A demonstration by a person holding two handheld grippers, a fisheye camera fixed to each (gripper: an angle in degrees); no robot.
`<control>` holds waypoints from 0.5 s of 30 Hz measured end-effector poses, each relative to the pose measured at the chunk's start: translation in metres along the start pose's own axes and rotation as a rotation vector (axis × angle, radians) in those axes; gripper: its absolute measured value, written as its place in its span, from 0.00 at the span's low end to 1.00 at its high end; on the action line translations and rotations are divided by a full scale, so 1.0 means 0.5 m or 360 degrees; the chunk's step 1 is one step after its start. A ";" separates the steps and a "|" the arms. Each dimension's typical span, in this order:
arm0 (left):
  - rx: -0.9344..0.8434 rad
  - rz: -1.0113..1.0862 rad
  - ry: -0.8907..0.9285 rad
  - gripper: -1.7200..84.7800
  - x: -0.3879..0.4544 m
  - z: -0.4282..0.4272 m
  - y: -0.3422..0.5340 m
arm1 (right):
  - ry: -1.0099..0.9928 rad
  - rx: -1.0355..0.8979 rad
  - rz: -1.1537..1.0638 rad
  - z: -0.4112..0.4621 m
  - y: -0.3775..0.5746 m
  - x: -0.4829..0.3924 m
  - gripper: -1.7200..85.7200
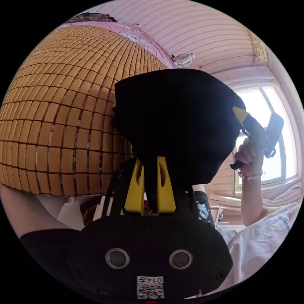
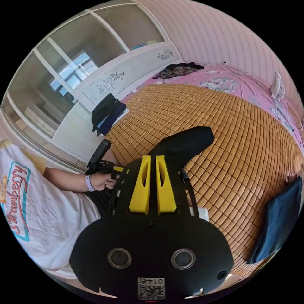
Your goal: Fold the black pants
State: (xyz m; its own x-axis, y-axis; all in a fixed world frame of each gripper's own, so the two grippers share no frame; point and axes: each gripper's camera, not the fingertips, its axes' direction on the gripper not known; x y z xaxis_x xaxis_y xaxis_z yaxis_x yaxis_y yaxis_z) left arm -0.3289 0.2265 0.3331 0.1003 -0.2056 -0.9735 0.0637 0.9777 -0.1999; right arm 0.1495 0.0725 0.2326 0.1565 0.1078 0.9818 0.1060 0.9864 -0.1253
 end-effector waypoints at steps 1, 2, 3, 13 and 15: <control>0.0063 -0.0008 0.0001 0.09 -0.006 -0.025 0.003 | -0.0007 -0.0036 -0.0180 0.013 -0.047 -0.058 0.04; 0.0198 -0.0018 -0.0016 0.09 -0.022 -0.080 0.010 | -0.0024 -0.0074 -0.0361 0.030 -0.091 -0.118 0.04; 0.0355 -0.0037 -0.0043 0.09 -0.044 -0.144 0.019 | -0.0034 -0.0089 -0.0447 0.039 -0.113 -0.148 0.04; 0.1400 -0.0201 -0.0406 0.09 -0.113 -0.718 0.228 | -0.0733 0.0067 -0.0956 0.114 -0.513 -0.504 0.04; 0.1534 -0.0189 -0.0521 0.09 -0.109 -0.825 0.252 | -0.0876 0.0090 -0.0875 0.134 -0.602 -0.519 0.04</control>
State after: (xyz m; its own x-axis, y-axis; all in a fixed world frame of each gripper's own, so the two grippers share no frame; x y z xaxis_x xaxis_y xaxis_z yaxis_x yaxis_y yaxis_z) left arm -0.7360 0.3782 0.3150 0.2981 -0.4412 -0.8464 0.8475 0.5304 0.0220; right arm 0.0113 -0.2441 0.0249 -0.4153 -0.3670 0.8324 -0.0255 0.9193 0.3927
